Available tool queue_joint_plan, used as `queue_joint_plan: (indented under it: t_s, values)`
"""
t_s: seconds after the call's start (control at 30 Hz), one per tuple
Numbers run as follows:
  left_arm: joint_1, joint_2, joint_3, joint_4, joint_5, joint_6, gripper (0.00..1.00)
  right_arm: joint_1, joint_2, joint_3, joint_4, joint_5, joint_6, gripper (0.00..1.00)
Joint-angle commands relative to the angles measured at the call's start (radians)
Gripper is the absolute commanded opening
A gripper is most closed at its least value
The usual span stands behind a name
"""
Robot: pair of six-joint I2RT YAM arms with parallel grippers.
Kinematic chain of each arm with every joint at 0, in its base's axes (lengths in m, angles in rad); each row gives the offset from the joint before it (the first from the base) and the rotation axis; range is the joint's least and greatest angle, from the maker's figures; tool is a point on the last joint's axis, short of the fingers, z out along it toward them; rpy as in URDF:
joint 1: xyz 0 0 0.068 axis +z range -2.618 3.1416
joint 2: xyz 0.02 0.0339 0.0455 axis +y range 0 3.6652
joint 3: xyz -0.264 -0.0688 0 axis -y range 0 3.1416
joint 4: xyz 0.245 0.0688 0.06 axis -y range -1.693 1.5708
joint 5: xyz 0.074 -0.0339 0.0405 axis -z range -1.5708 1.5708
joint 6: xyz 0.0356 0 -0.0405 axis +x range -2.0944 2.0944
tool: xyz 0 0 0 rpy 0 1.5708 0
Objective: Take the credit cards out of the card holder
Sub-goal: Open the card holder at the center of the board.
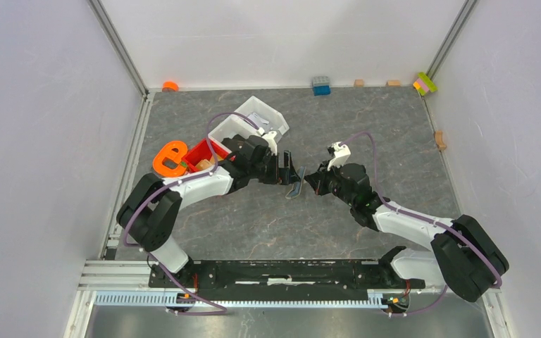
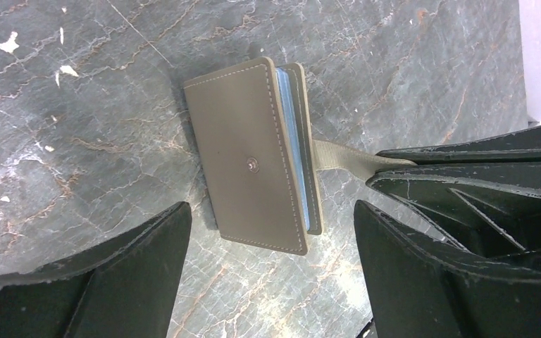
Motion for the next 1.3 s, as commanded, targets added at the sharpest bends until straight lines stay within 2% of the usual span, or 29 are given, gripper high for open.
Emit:
queue_joint_plan:
  t_s: [0.0,0.07,0.13,0.23,0.4,0.5,0.83,0.97,1.07,1.13,1.17,1.27]
  values:
    - [-0.006,-0.015,0.010,0.025,0.024,0.035,0.88,0.002,-0.001,0.014,0.058,-0.013,-0.019,0.00]
    - [-0.005,0.011,0.036,-0.006,0.028,0.039,0.85,0.002,0.001,0.015,0.058,-0.015,-0.019,0.00]
    - [-0.008,0.036,0.060,-0.027,0.024,0.044,0.87,0.002,0.003,0.015,0.058,-0.017,-0.019,0.00]
    - [-0.015,0.077,0.111,-0.140,-0.035,0.072,0.89,0.002,0.003,0.016,0.056,-0.016,-0.019,0.00]
    - [-0.021,0.119,0.167,-0.230,-0.082,0.091,0.87,0.001,0.006,0.020,0.052,-0.017,-0.019,0.00]
    - [-0.021,0.131,0.187,-0.273,-0.117,0.094,0.81,0.002,0.004,0.020,0.046,-0.009,-0.021,0.00]
    - [-0.013,0.127,0.177,-0.242,-0.065,0.075,0.39,0.000,-0.018,0.020,-0.016,0.105,-0.013,0.01]
    - [0.005,0.130,0.167,-0.238,-0.064,0.053,0.33,-0.005,0.006,0.047,-0.094,0.187,0.009,0.02]
    - [0.032,0.134,0.149,-0.218,-0.027,0.029,0.26,-0.021,0.032,0.065,-0.136,0.201,0.023,0.09]
    - [0.045,0.142,0.137,-0.196,0.004,0.016,0.21,-0.031,0.050,0.069,-0.138,0.182,0.033,0.30]
    - [0.049,0.146,0.137,-0.195,0.012,0.013,0.20,-0.036,0.060,0.067,-0.136,0.169,0.042,0.43]
    - [0.057,0.168,0.139,-0.189,0.024,0.002,0.19,-0.061,0.087,0.050,-0.104,0.110,0.071,0.67]
